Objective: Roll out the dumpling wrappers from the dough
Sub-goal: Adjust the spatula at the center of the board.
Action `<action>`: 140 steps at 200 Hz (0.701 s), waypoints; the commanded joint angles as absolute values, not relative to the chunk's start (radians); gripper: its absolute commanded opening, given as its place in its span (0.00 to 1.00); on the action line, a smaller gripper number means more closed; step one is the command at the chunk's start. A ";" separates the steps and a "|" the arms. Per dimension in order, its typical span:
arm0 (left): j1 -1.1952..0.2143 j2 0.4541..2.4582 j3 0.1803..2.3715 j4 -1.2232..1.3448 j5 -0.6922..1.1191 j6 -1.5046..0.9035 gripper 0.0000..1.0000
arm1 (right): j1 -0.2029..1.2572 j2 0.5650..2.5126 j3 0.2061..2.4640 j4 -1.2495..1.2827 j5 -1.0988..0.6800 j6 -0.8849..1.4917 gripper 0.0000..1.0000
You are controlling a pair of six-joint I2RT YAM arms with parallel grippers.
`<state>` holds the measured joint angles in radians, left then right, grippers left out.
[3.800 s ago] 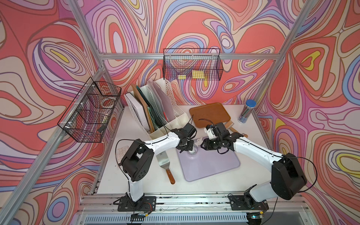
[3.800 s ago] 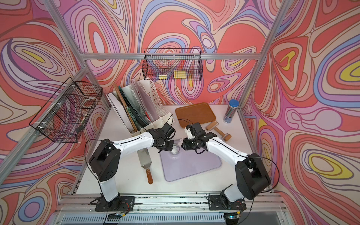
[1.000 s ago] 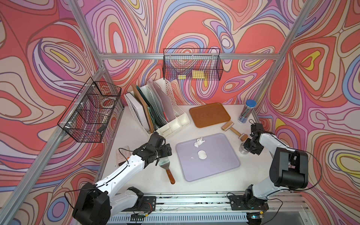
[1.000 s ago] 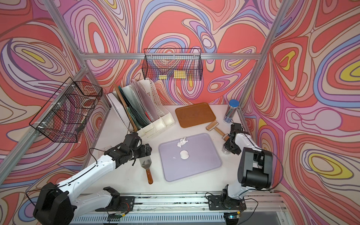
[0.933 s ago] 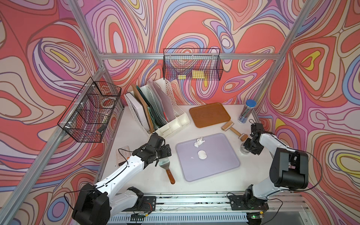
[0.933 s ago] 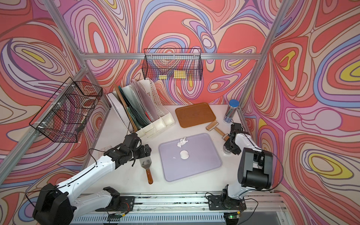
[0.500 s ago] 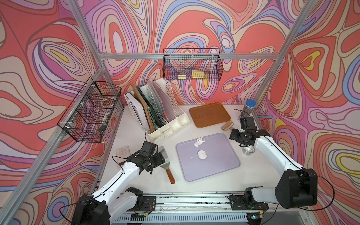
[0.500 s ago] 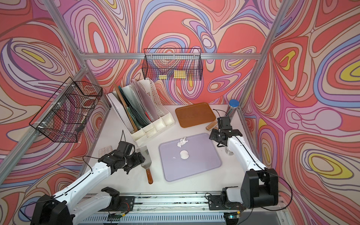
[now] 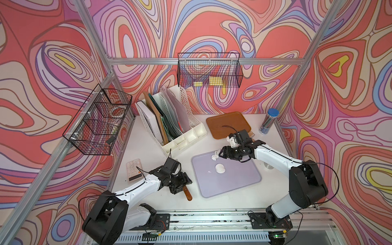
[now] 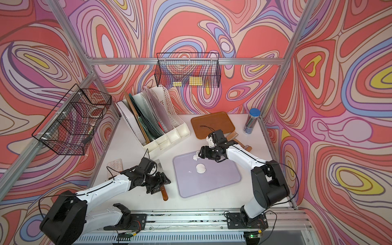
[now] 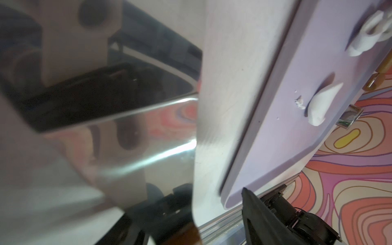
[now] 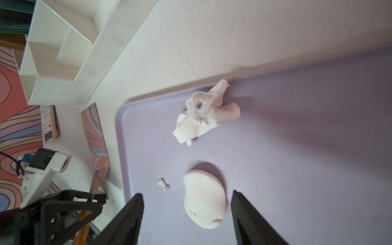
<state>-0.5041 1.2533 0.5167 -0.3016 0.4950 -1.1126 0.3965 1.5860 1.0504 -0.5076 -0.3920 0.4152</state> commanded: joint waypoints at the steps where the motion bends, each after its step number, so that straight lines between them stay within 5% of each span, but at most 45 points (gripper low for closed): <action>1: -0.518 1.339 0.587 -0.118 0.530 -1.162 0.70 | 0.425 1.589 1.059 -0.503 -0.478 0.390 0.71; 60: -0.529 1.559 0.698 0.125 0.565 -1.226 0.73 | 0.480 1.542 0.905 -0.312 -0.588 0.545 0.70; 140: -0.534 1.191 0.589 -0.311 0.384 -1.042 0.83 | 0.489 1.385 0.683 -0.020 -0.657 0.795 0.80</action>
